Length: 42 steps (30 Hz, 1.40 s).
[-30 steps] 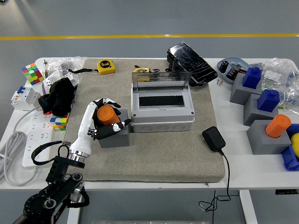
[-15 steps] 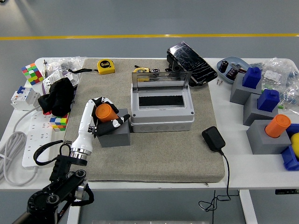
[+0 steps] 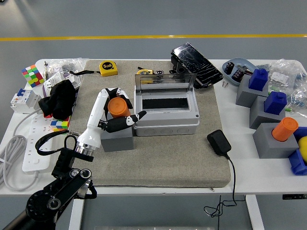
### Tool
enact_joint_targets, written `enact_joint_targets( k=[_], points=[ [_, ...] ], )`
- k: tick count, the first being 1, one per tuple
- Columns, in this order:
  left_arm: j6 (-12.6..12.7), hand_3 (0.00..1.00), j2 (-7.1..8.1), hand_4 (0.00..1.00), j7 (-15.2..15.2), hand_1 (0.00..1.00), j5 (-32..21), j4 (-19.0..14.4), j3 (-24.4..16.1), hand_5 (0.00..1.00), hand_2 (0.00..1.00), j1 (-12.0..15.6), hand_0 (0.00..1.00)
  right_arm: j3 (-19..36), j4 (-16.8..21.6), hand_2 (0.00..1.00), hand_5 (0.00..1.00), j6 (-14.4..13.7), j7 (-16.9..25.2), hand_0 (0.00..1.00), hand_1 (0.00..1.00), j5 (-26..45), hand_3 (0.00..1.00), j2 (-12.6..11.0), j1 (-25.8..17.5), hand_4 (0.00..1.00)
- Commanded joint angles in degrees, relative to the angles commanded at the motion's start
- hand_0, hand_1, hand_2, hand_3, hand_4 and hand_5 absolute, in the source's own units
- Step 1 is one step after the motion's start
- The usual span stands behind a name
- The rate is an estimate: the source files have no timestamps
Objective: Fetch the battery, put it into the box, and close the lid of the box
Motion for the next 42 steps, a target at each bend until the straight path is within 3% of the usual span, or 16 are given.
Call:
enact_joint_targets(
  k=[4, 9, 14, 18, 28, 32, 33, 38, 39, 42],
  points=[
    [-1.2, 0.198, 1.14, 0.969, 6.5, 0.050, 7.3, -1.8, 3.3, 0.002, 0.120, -4.1, 0.073, 0.2, 0.0, 0.678, 0.579, 0.0, -0.1, 0.643, 0.663, -0.2, 0.583, 0.0, 0.0, 0.971],
    [-3.4, 0.210, 1.08, 0.982, 16.8, 0.059, 16.3, 0.0, 9.4, 0.002, 0.128, -11.2, 0.077, -0.3, 0.0, 0.678, 0.579, 0.0, -0.1, 0.644, 0.663, 0.3, 0.584, 0.0, 0.1, 0.972],
    [-7.7, 0.210, -0.81, 0.982, 28.5, 0.059, 24.6, 3.3, 14.5, 0.002, 0.128, -18.5, 0.077, -0.7, 0.0, 0.678, 0.579, 0.1, -0.2, 0.644, 0.663, 0.3, 0.584, -0.1, 0.2, 0.972],
    [-9.7, 0.245, -2.66, 0.998, 34.7, 0.069, 26.2, 5.4, 16.8, 0.002, 0.136, -22.4, 0.086, -0.5, 0.0, 0.678, 0.579, 0.1, -0.3, 0.643, 0.663, 0.0, 0.583, -0.1, 0.1, 0.971],
    [-11.1, 0.269, -2.66, 0.998, 37.3, 0.087, 28.8, 12.8, 20.1, 0.030, 0.145, -29.2, 0.087, -1.6, 0.0, 0.678, 0.579, 0.2, -0.4, 0.643, 0.662, 0.2, 0.583, -0.2, 0.4, 0.971],
    [-11.0, 0.269, -2.66, 0.998, 36.8, 0.087, 28.9, 15.1, 21.0, 0.030, 0.145, -30.2, 0.087, -1.9, 0.0, 0.678, 0.579, 0.3, -0.4, 0.643, 0.662, 0.1, 0.583, -0.2, 0.4, 0.971],
    [-10.8, 0.326, -2.66, 0.998, 36.5, 0.141, 28.9, 15.4, 21.1, 0.070, 0.190, -30.3, 0.133, -1.9, 0.0, 0.678, 0.579, 0.3, -0.5, 0.643, 0.663, 0.0, 0.583, -0.1, 0.3, 0.971],
    [-10.7, 0.326, -2.66, 0.998, 35.3, 0.141, 30.0, 15.8, 20.8, 0.070, 0.190, -30.4, 0.133, -2.2, 0.0, 0.678, 0.579, 0.3, -0.5, 0.643, 0.663, 0.0, 0.583, -0.2, 0.3, 0.971],
    [-10.8, 0.618, -2.66, 0.998, 35.2, 0.359, 30.2, 15.8, 20.7, 0.108, 0.362, -30.3, 0.245, -2.2, 0.0, 0.678, 0.580, 0.3, -0.4, 0.643, 0.662, 0.0, 0.583, -0.2, 0.3, 0.970],
    [-10.8, 0.618, -2.66, 0.998, 34.8, 0.359, 30.1, 15.9, 20.8, 0.108, 0.362, -30.2, 0.245, -2.2, 0.0, 0.678, 0.580, 0.3, -0.5, 0.643, 0.662, 0.1, 0.583, -0.2, 0.3, 0.970]
  ],
)
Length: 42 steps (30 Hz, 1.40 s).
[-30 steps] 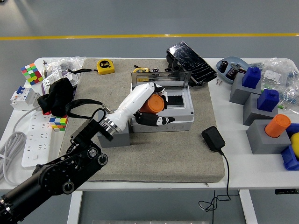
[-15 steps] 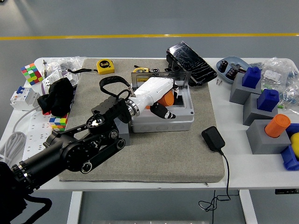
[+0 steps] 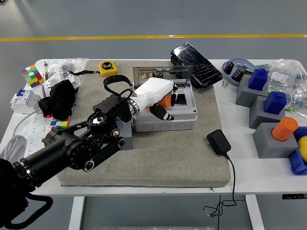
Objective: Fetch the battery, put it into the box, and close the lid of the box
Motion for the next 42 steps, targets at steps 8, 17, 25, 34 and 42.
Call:
enact_joint_targets(
  k=[8, 17, 25, 34, 42],
  points=[
    [0.1, 0.358, 0.00, 0.998, -0.3, 0.169, -1.4, -2.0, 0.3, 0.127, 0.203, 0.1, 0.176, 0.2, 0.0, 0.673, 0.579, 0.0, 0.0, 0.643, 0.662, -0.2, 0.574, 0.1, -0.2, 0.970],
    [-0.1, 0.355, 0.00, 0.998, -0.1, 0.150, -1.9, -3.4, -0.1, 0.130, 0.185, -0.3, 0.158, -0.3, 0.0, 0.673, 0.579, -0.1, 0.2, 0.643, 0.662, 0.5, 0.576, 0.1, -0.3, 0.970],
    [-0.5, 0.355, 0.00, 0.998, 0.0, 0.149, -2.2, -4.9, -0.1, 0.131, 0.182, -0.3, 0.158, 0.3, 0.0, 0.673, 0.579, -0.2, 0.1, 0.643, 0.661, 0.3, 0.576, 0.1, -0.3, 0.971],
    [-1.5, 0.485, 0.00, 0.998, 0.2, 0.382, -2.6, -9.9, -3.1, 0.212, 0.389, 1.1, 0.277, 0.1, 0.0, 0.673, 0.579, -0.2, 0.2, 0.643, 0.662, 0.6, 0.577, 0.3, -0.4, 0.971],
    [-1.1, 0.731, 0.00, 0.998, -3.0, 0.701, -4.2, -10.6, -9.8, 0.472, 0.675, 2.1, 0.575, 0.3, 0.0, 0.672, 0.579, -0.2, 0.2, 0.643, 0.662, 0.6, 0.576, 0.4, -0.4, 0.971]
  ],
)
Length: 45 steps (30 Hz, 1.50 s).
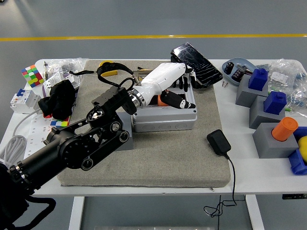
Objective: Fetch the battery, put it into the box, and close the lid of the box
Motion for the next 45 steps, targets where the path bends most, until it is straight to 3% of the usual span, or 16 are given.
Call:
enact_joint_targets(
  k=[3, 4, 9, 10, 17, 21, 22, 27, 34, 45],
  points=[
    [-0.7, 0.731, 0.00, 0.998, -0.7, 0.701, -0.5, 0.9, -2.8, 0.472, 0.675, -0.2, 0.575, -0.1, 0.0, 0.672, 0.579, 0.0, 0.0, 0.643, 0.662, 0.2, 0.576, 0.1, 0.1, 0.971],
    [-1.0, 0.837, 0.00, 0.998, -0.7, 0.853, -0.5, 1.3, -3.7, 0.740, 0.830, -0.4, 0.806, -0.1, 0.0, 0.672, 0.579, 0.0, 0.0, 0.644, 0.663, 0.3, 0.576, 0.1, 0.1, 0.970],
    [-2.8, 0.837, 0.00, 0.998, 0.4, 0.853, -0.8, 4.1, -6.8, 0.740, 0.830, -1.5, 0.806, -0.2, 0.0, 0.672, 0.579, -0.1, 0.1, 0.644, 0.663, 0.5, 0.576, 0.1, 0.2, 0.970],
    [-3.1, 0.900, 0.00, 0.998, 0.8, 0.919, -0.6, 4.8, -7.2, 0.858, 0.903, -1.7, 0.883, -0.2, 0.0, 0.672, 0.579, -0.1, 0.0, 0.643, 0.663, 0.5, 0.576, 0.1, 0.2, 0.970],
    [-5.7, 0.899, 0.00, 0.998, 5.2, 0.921, 0.9, 7.1, -8.3, 0.855, 0.898, -1.6, 0.879, -0.2, 0.0, 0.672, 0.578, -0.1, 0.0, 0.643, 0.663, 0.5, 0.575, 0.1, 0.1, 0.970],
    [-7.7, 0.899, 0.00, 0.998, 7.8, 0.921, 0.2, 6.0, -6.8, 0.855, 0.898, -1.1, 0.879, -0.1, 0.0, 0.672, 0.578, 0.0, 0.0, 0.643, 0.663, 0.4, 0.575, 0.1, 0.0, 0.970],
    [-8.1, 0.874, 0.00, 0.998, 8.4, 0.905, 0.1, 5.7, -6.5, 0.851, 0.855, -0.9, 0.856, -0.1, 0.0, 0.672, 0.578, 0.0, 0.0, 0.643, 0.663, 0.4, 0.577, 0.1, 0.0, 0.970],
    [-10.1, 0.874, 0.00, 0.998, 11.3, 0.905, -1.3, 2.2, -4.3, 0.851, 0.855, 0.5, 0.856, -0.2, 0.0, 0.672, 0.578, -0.1, 0.1, 0.643, 0.663, 0.6, 0.577, 0.1, 0.0, 0.970],
    [-10.5, 0.857, 0.06, 0.998, 12.5, 0.889, -2.2, -2.1, -2.3, 0.847, 0.828, 2.8, 0.829, 0.1, 0.0, 0.672, 0.578, -0.1, 0.1, 0.643, 0.663, 0.3, 0.576, 0.2, -0.2, 0.971],
    [-10.5, 0.855, 0.88, 0.998, 12.7, 0.887, -3.1, -2.8, 0.8, 0.846, 0.828, 4.8, 0.831, -0.1, 0.0, 0.672, 0.578, -0.1, 0.2, 0.643, 0.663, 0.3, 0.576, 0.2, -0.3, 0.970]
  ],
)
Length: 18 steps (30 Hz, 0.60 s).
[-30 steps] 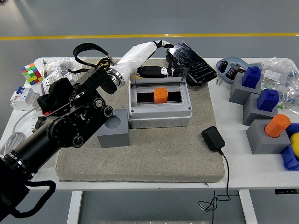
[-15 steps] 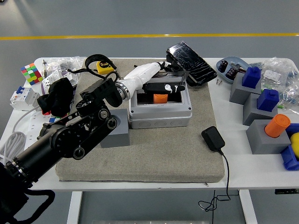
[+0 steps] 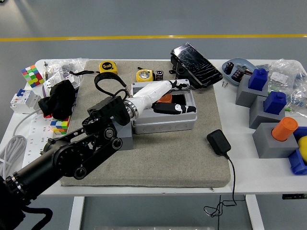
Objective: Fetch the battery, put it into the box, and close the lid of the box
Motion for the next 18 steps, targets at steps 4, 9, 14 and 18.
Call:
enact_joint_targets(
  k=[4, 9, 14, 18],
  points=[
    [0.2, 0.856, 0.22, 0.998, -0.6, 0.886, -0.4, -1.2, 0.1, 0.844, 0.828, 0.5, 0.829, -0.1, 0.0, 0.672, 0.578, 0.0, 0.0, 0.642, 0.663, -0.1, 0.576, 0.0, 0.0, 0.970],
    [1.1, 0.851, 0.85, 0.998, -1.6, 0.877, -0.9, -6.1, -2.1, 0.840, 0.825, 2.3, 0.811, -0.3, 0.0, 0.672, 0.578, 0.0, 0.1, 0.642, 0.663, 0.0, 0.576, 0.0, 0.0, 0.970],
    [3.2, 0.842, 1.79, 0.998, -4.1, 0.867, -2.6, -12.5, -5.6, 0.830, 0.820, 5.7, 0.788, -0.2, 0.0, 0.672, 0.579, 0.0, 0.1, 0.642, 0.663, -0.1, 0.576, 0.0, 0.0, 0.970],
    [6.0, 0.842, 2.54, 0.998, -8.0, 0.867, -5.8, -16.4, -9.8, 0.830, 0.820, 9.3, 0.788, 0.0, 0.0, 0.672, 0.579, 0.0, 0.1, 0.642, 0.663, -0.4, 0.576, 0.0, -0.2, 0.970]
  ],
)
